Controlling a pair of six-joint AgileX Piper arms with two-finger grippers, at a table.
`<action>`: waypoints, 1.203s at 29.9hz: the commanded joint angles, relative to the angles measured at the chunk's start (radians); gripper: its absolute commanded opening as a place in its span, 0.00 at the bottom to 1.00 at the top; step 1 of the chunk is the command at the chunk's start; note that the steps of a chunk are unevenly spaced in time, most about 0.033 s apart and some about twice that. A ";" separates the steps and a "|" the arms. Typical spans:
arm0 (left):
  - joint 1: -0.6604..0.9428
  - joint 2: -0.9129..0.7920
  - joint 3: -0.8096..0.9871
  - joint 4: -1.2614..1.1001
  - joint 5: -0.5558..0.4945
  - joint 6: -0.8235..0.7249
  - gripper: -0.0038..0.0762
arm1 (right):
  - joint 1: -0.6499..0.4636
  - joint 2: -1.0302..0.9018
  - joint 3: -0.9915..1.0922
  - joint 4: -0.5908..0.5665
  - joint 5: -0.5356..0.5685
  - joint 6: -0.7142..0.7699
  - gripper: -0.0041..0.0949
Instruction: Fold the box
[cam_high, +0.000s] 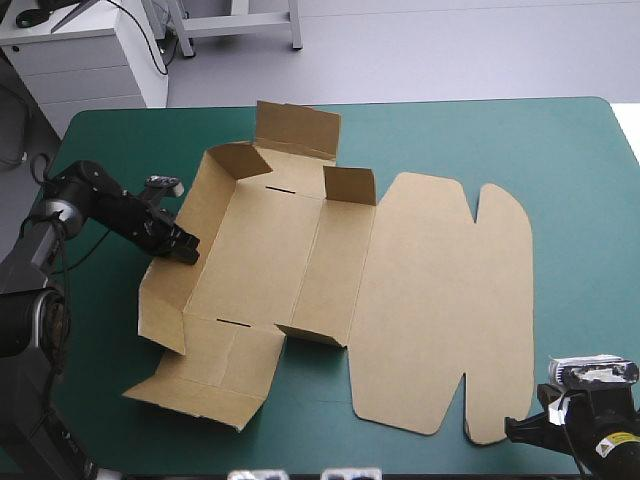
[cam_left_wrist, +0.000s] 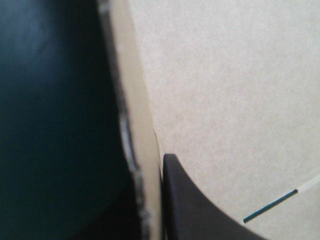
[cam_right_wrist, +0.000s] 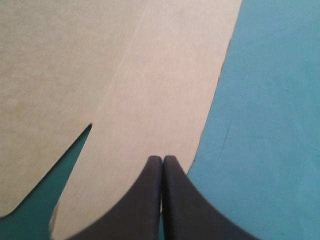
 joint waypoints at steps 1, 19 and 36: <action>-0.104 -0.045 -0.132 0.077 0.045 0.029 0.04 | -0.001 0.011 -0.025 0.007 -0.055 -0.003 0.02; -0.674 -0.045 -0.473 0.636 -0.253 0.031 0.04 | -0.001 0.011 -0.025 0.007 -0.055 -0.003 0.02; -1.083 -0.045 -0.473 1.073 -0.426 -0.066 0.04 | -0.001 0.011 -0.025 0.007 -0.055 -0.003 0.02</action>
